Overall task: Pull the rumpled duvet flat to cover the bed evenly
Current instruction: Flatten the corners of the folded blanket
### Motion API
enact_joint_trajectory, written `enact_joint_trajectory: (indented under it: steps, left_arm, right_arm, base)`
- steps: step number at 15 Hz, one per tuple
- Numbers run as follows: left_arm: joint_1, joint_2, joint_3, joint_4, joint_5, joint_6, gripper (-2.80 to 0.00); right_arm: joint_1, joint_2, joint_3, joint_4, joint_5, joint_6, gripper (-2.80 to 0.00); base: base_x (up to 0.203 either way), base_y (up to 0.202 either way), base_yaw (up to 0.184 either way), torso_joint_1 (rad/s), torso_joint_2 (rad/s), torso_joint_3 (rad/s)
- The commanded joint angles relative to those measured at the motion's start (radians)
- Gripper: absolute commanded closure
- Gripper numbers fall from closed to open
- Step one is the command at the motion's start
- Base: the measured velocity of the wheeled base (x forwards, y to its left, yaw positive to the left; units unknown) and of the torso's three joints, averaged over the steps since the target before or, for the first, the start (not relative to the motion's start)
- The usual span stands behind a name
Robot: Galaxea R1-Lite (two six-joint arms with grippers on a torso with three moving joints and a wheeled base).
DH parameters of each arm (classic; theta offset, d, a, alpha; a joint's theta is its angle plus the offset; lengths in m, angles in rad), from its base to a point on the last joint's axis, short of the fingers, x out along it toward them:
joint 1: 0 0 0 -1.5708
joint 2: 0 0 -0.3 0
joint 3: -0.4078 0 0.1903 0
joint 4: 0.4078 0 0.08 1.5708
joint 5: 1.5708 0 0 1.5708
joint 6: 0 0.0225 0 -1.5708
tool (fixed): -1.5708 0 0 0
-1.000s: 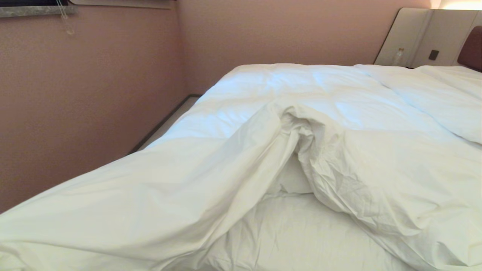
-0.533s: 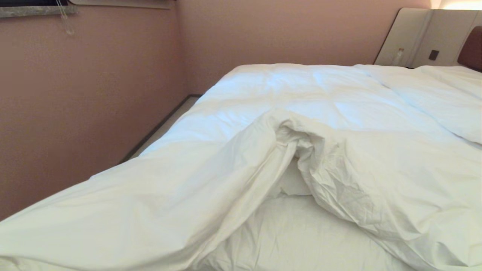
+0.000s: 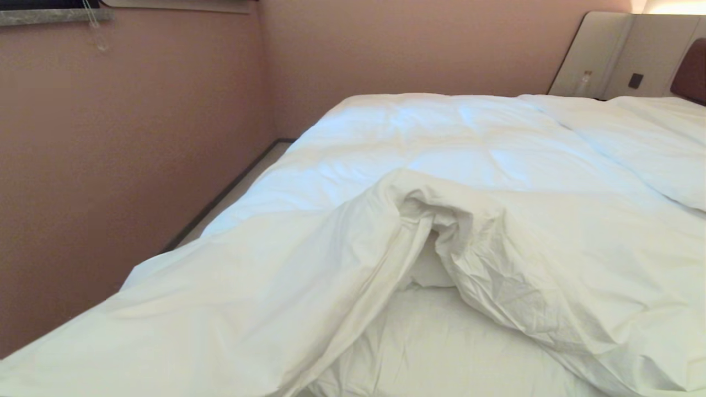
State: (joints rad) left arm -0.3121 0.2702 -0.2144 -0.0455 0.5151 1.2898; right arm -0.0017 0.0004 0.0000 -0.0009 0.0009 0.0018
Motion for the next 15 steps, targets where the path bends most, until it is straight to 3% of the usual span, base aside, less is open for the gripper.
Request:
enact_joint_trajectory:
  steps: [1, 2, 4, 10, 14, 15]
  left_arm:
    - [0.001, 0.006, -0.008, -0.004, -0.001, 0.006, -2.80]
    - [0.001, 0.006, -0.013, -0.015, -0.016, 0.006, -2.80]
    - [-0.001, 0.006, -0.049, -0.111, -0.142, 0.003, -2.80]
    - [0.000, 0.006, -0.119, -0.197, -0.164, -0.007, -2.80]
    - [-0.001, 0.006, -0.102, -0.149, -0.289, -0.015, -2.80]
    - [-0.001, 0.006, -0.101, -0.097, -0.386, -0.026, -2.80]
  right_arm:
    - [0.000, 0.000, 0.000, -0.001, -0.001, 0.000, 0.00]
    - [0.000, 0.000, 0.000, 0.001, 0.000, 0.000, 0.00]
    - [0.000, 0.000, 0.000, 0.001, -0.001, 0.000, 0.00]
    - [0.000, 0.000, 0.000, -0.001, 0.001, 0.000, 0.00]
    - [0.000, 0.000, 0.000, -0.001, 0.001, 0.000, 0.00]
    - [0.000, 0.000, 0.000, 0.000, 0.000, 0.000, 0.00]
  base:
    - [0.000, 0.000, 0.000, 0.000, 0.00, 0.000]
    - [0.000, 0.000, 0.000, 0.000, 0.00, 0.000]
    - [0.000, 0.000, 0.000, 0.000, 0.00, 0.000]
    - [0.000, 0.000, 0.000, 0.000, 0.00, 0.000]
    - [0.000, 0.000, 0.000, 0.000, 0.00, 0.000]
    - [0.000, 0.000, 0.000, 0.000, 0.00, 0.000]
